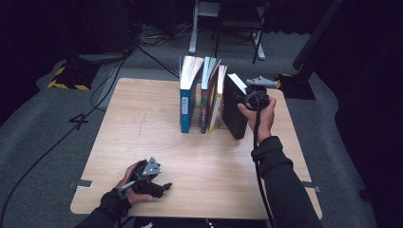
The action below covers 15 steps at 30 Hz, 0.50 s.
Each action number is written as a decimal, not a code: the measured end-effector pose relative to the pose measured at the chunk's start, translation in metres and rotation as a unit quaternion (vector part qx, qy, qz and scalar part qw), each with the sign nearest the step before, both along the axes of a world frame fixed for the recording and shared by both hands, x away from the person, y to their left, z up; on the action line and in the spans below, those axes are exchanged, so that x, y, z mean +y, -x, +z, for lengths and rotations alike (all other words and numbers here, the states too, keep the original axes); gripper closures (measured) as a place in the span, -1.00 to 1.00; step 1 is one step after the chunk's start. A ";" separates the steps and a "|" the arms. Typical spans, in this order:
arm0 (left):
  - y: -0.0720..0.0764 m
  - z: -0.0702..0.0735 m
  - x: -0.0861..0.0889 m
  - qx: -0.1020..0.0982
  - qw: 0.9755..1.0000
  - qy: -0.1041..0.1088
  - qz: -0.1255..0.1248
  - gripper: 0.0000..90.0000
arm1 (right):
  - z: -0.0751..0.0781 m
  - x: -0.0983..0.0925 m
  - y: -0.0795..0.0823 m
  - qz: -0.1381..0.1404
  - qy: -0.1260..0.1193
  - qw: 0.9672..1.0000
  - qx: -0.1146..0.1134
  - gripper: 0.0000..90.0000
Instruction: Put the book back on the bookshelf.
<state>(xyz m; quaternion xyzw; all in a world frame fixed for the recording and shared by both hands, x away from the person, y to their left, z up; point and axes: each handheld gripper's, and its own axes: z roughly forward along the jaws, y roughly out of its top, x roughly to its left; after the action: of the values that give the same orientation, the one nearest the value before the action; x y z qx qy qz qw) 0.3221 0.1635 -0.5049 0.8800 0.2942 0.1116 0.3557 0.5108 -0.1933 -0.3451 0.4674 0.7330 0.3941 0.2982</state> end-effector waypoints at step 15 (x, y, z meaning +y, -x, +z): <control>0.000 0.000 -0.001 0.001 1.000 0.000 0.003 -0.65 | -0.005 -0.006 0.030 0.012 0.003 0.999 0.047 0.05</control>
<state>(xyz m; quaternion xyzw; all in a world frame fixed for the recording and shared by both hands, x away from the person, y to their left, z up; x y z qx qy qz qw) 0.3222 0.1626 -0.5050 0.8790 0.2976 0.1118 0.3553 0.4808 -0.1994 -0.3502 0.4757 0.7527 0.3731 0.2605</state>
